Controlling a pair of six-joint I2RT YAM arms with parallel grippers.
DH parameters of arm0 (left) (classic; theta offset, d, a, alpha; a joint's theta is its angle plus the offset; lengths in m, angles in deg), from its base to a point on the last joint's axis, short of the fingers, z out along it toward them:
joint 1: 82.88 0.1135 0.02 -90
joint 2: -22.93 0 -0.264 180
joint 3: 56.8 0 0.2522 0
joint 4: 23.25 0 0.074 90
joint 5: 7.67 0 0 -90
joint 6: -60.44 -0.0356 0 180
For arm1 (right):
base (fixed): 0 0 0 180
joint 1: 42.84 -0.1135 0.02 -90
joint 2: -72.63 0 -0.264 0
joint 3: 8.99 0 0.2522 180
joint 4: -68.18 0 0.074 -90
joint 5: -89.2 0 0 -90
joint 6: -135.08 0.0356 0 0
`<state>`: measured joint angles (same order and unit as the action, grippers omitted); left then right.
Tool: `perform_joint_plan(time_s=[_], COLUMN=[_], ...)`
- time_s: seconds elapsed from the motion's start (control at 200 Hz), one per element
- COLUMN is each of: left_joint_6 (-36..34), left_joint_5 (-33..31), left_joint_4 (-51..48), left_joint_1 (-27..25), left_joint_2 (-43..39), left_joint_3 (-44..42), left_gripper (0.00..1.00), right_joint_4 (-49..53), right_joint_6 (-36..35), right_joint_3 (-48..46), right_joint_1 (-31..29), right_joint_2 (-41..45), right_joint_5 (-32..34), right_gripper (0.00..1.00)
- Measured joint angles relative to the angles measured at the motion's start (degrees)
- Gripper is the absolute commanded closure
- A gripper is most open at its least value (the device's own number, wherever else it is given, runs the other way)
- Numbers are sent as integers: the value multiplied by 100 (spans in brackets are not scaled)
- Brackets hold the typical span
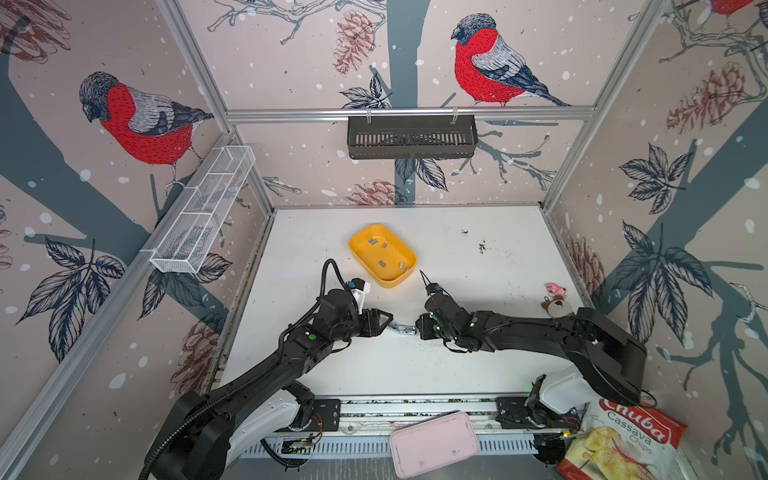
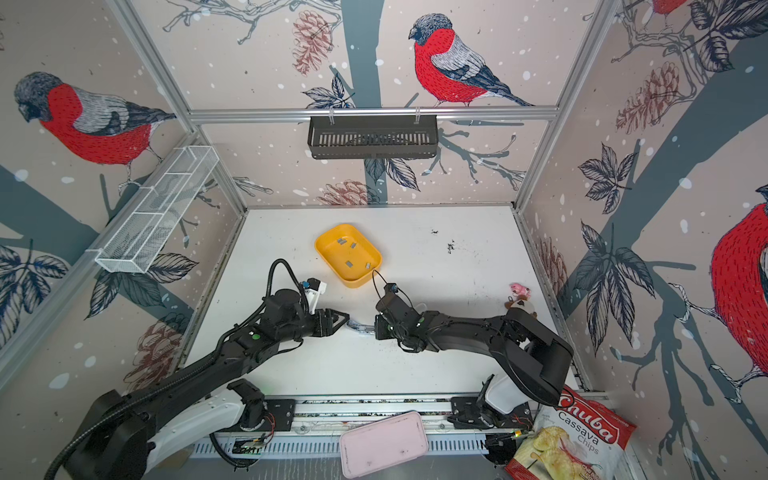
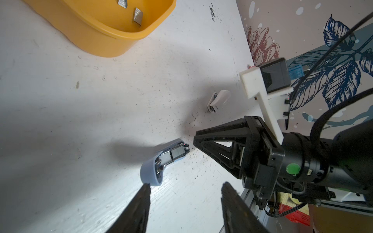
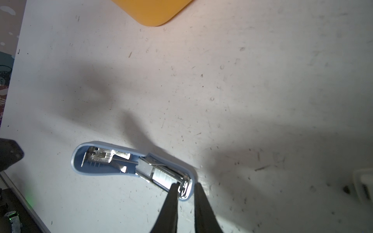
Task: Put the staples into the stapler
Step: 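Grasp the light-blue stapler's base end with the right gripper while the left hovers nearby, then grasp the light-blue stapler's open lid with the left gripper while the right holds the base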
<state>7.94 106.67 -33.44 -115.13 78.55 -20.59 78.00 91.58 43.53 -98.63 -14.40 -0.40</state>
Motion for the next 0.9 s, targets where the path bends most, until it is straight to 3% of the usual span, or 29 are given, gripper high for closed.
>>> perform_joint_plan(time_s=[0.48, 0.901], left_joint_6=[0, 17], left_joint_5=[7, 138], left_joint_4=[2, 4], left_joint_1=[0, -22], left_joint_2=[-20, -55], left_joint_3=[-35, -186], left_gripper=[43, 43], right_joint_4=[-103, -243], right_joint_6=[-20, -20], right_joint_3=[2, 22], right_joint_1=[35, 68], right_joint_2=[-177, -350], right_joint_5=[-195, -297], right_gripper=[83, 92])
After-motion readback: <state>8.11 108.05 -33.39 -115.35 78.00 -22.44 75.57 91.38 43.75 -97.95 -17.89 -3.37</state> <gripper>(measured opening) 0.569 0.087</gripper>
